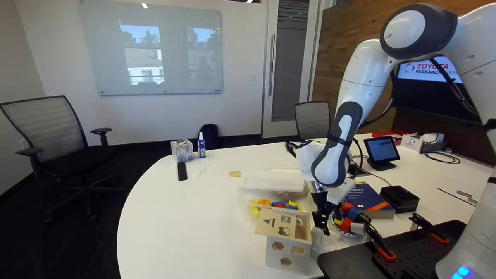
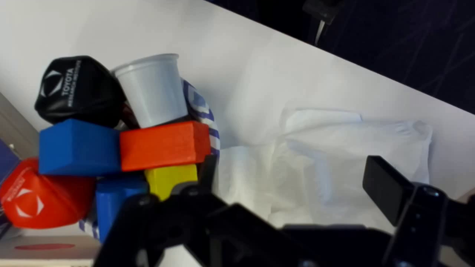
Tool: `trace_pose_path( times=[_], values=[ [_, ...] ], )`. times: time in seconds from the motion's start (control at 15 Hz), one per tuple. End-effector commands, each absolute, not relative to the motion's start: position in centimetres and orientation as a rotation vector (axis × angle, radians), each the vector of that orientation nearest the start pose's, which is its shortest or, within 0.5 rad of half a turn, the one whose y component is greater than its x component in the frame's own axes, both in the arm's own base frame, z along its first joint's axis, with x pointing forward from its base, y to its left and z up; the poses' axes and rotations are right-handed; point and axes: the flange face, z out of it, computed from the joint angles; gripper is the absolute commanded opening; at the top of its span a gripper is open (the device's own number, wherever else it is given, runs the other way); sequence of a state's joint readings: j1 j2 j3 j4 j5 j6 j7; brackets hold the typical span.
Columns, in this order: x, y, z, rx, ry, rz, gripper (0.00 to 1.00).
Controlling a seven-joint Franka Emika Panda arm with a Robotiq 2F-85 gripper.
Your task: Use a white cloth to clean the table
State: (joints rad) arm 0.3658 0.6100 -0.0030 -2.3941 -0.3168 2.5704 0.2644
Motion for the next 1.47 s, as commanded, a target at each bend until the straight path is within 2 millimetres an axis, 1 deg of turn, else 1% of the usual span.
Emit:
trace_pose_path(
  times=[0.0,0.33,0.67,0.73,0.8,0.93,1.0,1.4],
  values=[
    [39.1,16.4,3.4,-3.274,-0.741,0.571,1.00],
    [39.3,17.7,2.6,-3.252,-0.815,0.550,1.00],
    [39.6,18.4,2.1,-3.247,-0.850,0.540,1.00],
    [39.6,18.4,2.0,-3.248,-0.855,0.538,0.92],
    [39.6,18.5,1.9,-3.248,-0.860,0.535,0.74],
    [39.8,18.6,1.8,-3.248,-0.867,0.528,0.59],
    [39.8,18.6,1.8,-3.249,-0.872,0.525,0.49],
    [39.9,18.4,1.7,-3.262,-0.908,0.490,0.05]
  ],
)
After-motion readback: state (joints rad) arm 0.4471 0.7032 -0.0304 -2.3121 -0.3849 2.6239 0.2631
